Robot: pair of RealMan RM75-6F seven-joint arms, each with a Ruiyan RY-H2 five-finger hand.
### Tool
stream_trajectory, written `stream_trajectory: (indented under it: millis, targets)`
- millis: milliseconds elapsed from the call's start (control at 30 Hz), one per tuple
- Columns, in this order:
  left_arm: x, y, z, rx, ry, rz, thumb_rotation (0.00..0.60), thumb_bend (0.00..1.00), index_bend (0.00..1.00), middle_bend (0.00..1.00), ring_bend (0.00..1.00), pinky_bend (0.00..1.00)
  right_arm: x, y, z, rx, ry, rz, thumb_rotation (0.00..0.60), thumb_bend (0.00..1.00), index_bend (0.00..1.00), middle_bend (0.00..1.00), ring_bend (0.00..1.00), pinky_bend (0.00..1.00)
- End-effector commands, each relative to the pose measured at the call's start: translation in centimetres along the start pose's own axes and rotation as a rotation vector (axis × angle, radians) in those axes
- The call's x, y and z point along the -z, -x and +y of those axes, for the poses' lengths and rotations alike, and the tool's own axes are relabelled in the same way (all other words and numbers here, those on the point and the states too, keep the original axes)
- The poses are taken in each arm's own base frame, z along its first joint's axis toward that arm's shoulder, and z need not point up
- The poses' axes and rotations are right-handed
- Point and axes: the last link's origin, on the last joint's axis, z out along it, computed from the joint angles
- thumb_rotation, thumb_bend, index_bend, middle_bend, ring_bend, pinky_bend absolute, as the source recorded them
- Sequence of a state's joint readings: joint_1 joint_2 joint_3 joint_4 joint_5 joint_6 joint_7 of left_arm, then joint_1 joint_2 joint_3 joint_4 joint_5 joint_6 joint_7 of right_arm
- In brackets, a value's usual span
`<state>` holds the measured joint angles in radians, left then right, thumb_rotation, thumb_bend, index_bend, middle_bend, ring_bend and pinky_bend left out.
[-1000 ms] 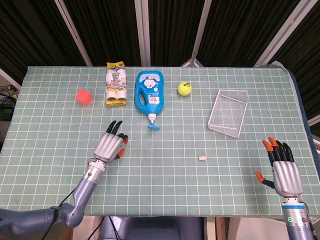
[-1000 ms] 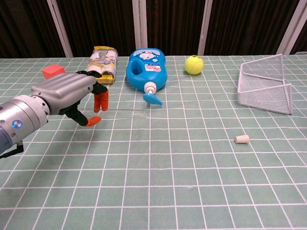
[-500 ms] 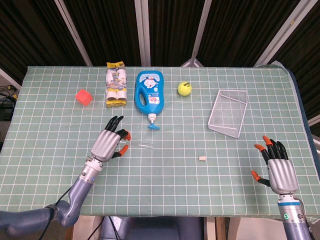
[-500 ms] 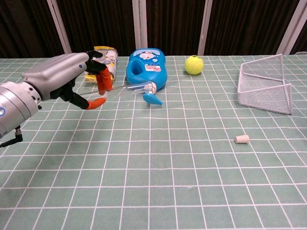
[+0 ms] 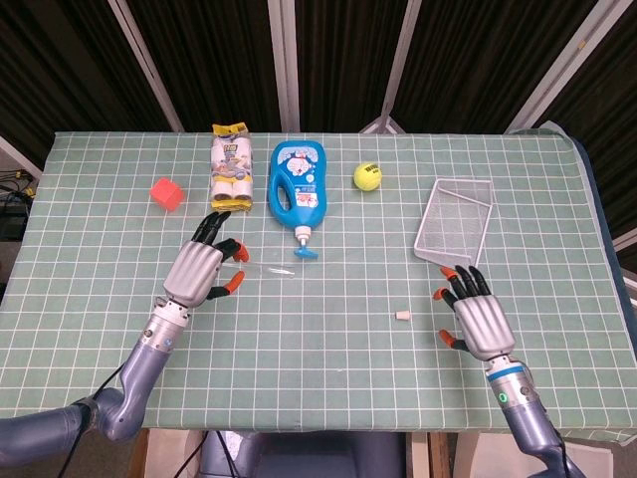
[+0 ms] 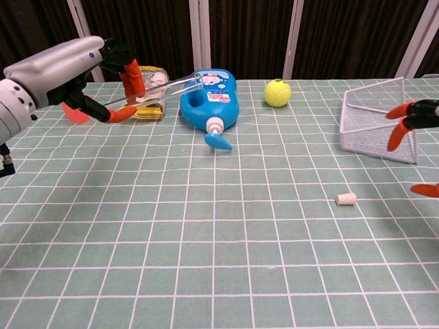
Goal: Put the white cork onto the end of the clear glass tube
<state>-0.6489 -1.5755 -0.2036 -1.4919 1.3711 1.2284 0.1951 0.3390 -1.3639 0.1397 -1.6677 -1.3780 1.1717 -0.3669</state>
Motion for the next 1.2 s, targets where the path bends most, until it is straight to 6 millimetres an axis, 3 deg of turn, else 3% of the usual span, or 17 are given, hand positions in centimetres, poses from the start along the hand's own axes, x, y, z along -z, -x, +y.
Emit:
stream_trajectory:
  millis: [33, 233, 500, 1200]
  targets:
    - [0.0, -0.3, -0.2, 0.002, -0.003, 0.001, 0.6, 0.59, 0.54, 0.51, 0.05, 0.0, -1.8, 1.0, -1.7, 0.016, -0.017, -0.023, 0.6, 0.26, 0.42, 0.14, 0.04, 0.04]
    - [0.0, -0.9, -0.4, 0.004, 0.0, 0.005, 0.6, 0.59, 0.54, 0.51, 0.05, 0.0, -3.5, 2.5, -2.9, 0.026, 0.005, -0.05, 0.6, 0.26, 0.49, 0.17, 0.04, 0.04]
    - [-0.3, -1.8, -0.8, 0.001, -0.005, 0.018, 0.6, 0.59, 0.54, 0.51, 0.05, 0.0, -4.6, 3.8, -3.3, 0.037, 0.029, -0.069, 0.6, 0.26, 0.5, 0.18, 0.05, 0.04]
    - [-0.6, -1.9, -1.3, -0.005, -0.006, 0.016, 0.6, 0.59, 0.54, 0.51, 0.05, 0.0, -5.4, 5.0, -3.5, 0.051, 0.062, -0.1, 0.6, 0.26, 0.52, 0.18, 0.05, 0.04]
